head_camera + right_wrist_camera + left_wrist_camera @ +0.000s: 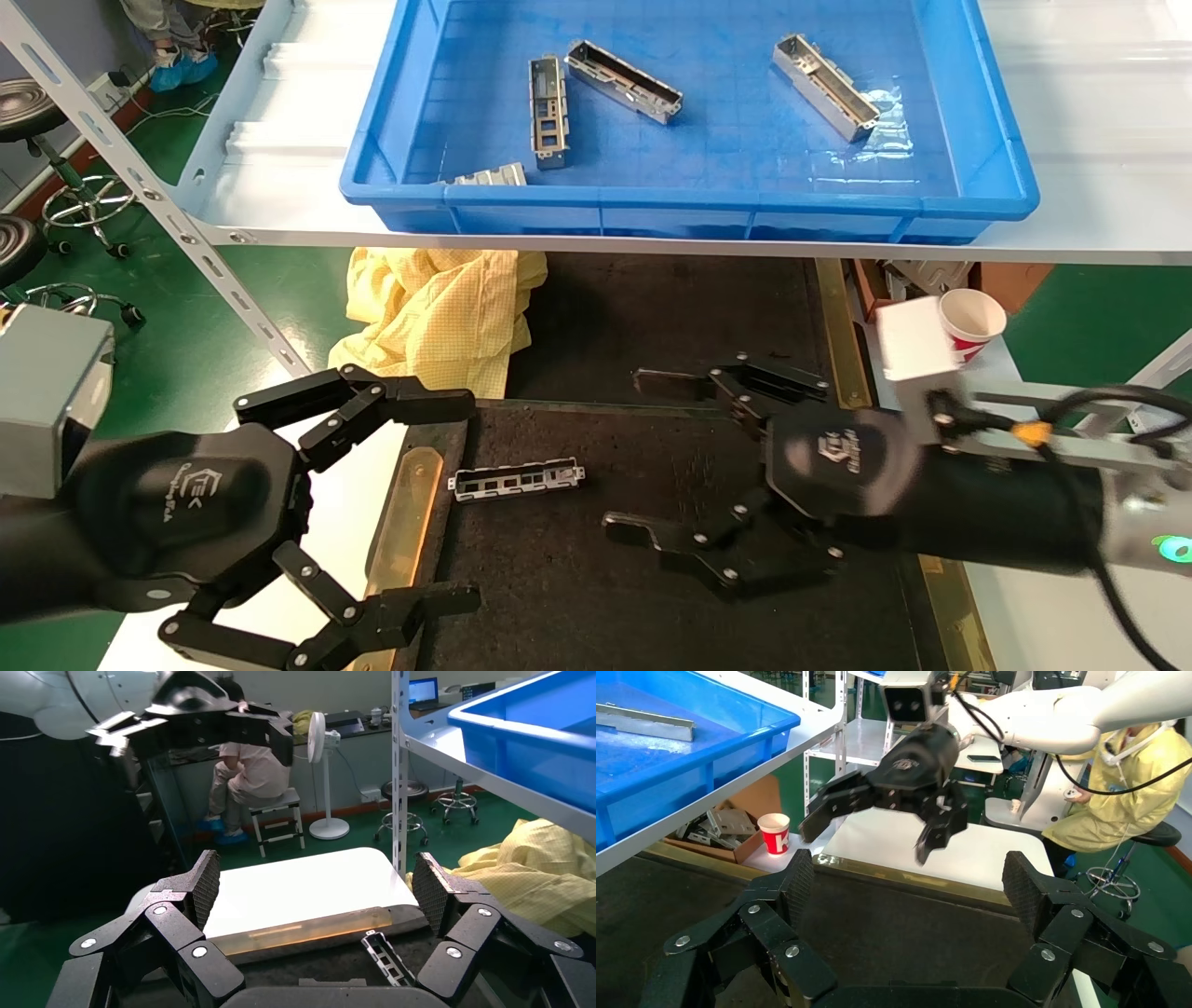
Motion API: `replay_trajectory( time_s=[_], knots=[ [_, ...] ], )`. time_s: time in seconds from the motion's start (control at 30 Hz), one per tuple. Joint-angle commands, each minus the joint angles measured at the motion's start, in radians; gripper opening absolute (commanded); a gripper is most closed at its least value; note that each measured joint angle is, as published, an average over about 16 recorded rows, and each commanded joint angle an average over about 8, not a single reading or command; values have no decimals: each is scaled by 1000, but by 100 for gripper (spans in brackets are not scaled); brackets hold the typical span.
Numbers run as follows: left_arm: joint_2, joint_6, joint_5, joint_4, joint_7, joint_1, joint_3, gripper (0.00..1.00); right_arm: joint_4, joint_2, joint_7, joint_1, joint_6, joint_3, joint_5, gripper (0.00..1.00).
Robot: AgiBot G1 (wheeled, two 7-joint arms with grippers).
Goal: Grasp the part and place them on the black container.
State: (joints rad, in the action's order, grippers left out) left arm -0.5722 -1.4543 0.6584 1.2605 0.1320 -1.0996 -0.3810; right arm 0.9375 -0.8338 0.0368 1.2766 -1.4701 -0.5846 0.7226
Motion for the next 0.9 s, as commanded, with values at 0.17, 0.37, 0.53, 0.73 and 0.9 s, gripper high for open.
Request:
replay_trajectory(
  time_s=[0.17,0.37,0.53,0.73,0.9],
  knots=[
    [0,0,0,0,0,0,0,100,105,67,46,-61,-8,92,2,100],
    [0,0,0,0,0,0,0,100,210,135,91,-122,-15,184,5,100],
    [0,0,0,0,0,0,0,100,295,189,128,-172,-22,260,7,100],
    [0,0,0,0,0,0,0,100,366,235,155,-214,-28,322,8,100],
    [0,0,0,0,0,0,0,100,379,243,158,-221,-29,334,8,100]
  ],
)
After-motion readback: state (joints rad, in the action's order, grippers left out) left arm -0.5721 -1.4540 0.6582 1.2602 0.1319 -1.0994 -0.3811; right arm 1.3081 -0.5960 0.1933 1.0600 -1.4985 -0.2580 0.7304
